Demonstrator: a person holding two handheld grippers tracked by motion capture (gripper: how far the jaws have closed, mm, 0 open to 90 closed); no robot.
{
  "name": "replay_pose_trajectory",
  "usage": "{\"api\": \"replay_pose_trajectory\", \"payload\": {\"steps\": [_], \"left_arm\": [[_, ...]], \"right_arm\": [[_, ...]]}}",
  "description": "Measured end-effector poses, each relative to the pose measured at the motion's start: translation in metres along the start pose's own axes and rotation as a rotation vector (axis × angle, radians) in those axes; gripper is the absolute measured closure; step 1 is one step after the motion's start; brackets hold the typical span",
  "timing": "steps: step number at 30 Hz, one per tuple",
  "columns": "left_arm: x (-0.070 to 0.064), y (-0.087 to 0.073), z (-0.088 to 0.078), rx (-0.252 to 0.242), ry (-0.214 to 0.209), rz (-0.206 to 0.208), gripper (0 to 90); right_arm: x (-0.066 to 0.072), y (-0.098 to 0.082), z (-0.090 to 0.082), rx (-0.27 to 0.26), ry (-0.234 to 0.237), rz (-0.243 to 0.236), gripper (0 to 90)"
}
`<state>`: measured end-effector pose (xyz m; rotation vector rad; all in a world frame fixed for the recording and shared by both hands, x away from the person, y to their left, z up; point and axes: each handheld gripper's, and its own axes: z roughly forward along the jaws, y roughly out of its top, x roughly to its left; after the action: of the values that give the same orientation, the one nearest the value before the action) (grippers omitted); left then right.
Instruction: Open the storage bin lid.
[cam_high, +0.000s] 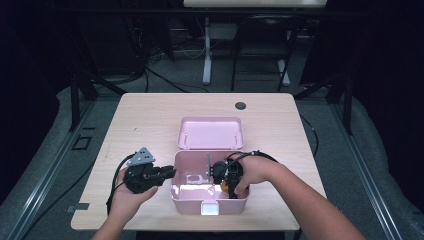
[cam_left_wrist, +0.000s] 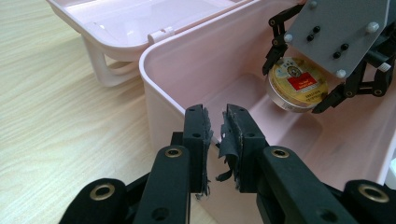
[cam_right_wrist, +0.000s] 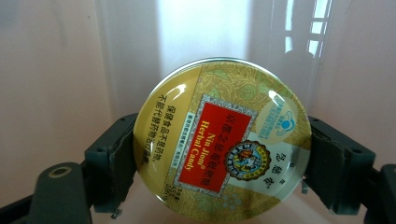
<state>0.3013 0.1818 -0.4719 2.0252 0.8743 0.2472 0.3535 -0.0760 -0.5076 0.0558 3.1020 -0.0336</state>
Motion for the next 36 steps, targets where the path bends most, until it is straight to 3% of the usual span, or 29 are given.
{"api": "replay_pose_trajectory", "payload": {"steps": [33, 36], "left_arm": [[0.0, 0.001, 0.0, 0.002, -0.002, -0.004, 78.6], [0.0, 0.001, 0.0, 0.002, -0.003, -0.004, 78.6]], "right_arm": [[0.0, -0.002, 0.011, -0.02, 0.027, 0.007, 19.1], [-0.001, -0.002, 0.01, -0.019, 0.022, 0.009, 13.9]]}}
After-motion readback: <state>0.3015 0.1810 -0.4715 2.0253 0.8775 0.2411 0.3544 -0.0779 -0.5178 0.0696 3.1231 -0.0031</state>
